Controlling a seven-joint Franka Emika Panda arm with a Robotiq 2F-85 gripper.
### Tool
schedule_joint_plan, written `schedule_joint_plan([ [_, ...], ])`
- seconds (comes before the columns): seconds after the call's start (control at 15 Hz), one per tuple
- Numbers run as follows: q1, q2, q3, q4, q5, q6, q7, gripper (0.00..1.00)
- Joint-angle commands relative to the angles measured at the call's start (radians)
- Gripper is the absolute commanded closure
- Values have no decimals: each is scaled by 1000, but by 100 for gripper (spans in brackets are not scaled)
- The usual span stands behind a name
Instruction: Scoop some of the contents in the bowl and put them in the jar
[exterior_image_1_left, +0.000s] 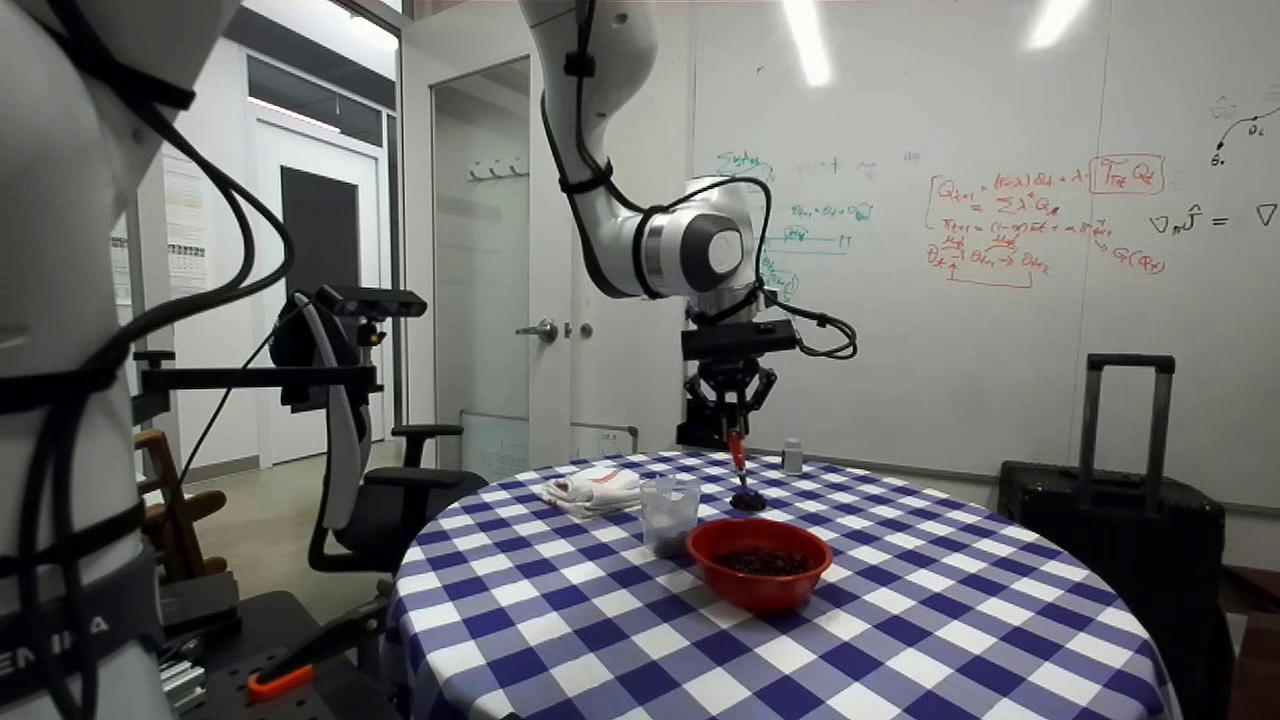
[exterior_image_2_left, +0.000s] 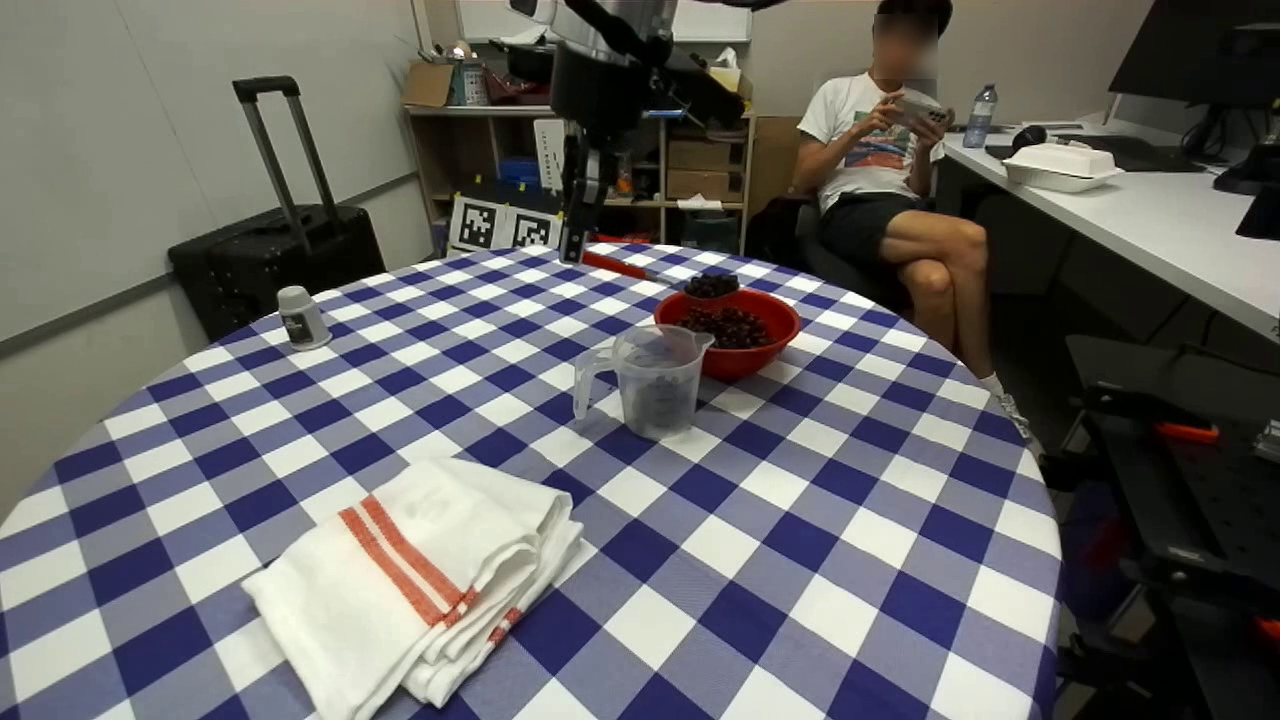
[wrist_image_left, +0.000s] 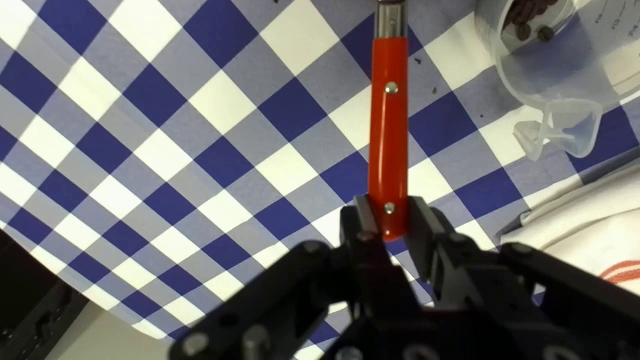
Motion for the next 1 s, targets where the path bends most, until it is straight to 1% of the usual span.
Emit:
schedule_joint_plan([
  [0.0, 56, -27, -38, 28, -30, -63, 60, 95],
  [0.4, 88, -36, -32, 65, -14, -63, 84, 95],
  [0.93, 113, 8, -18, 128, 0, -85, 87, 95],
])
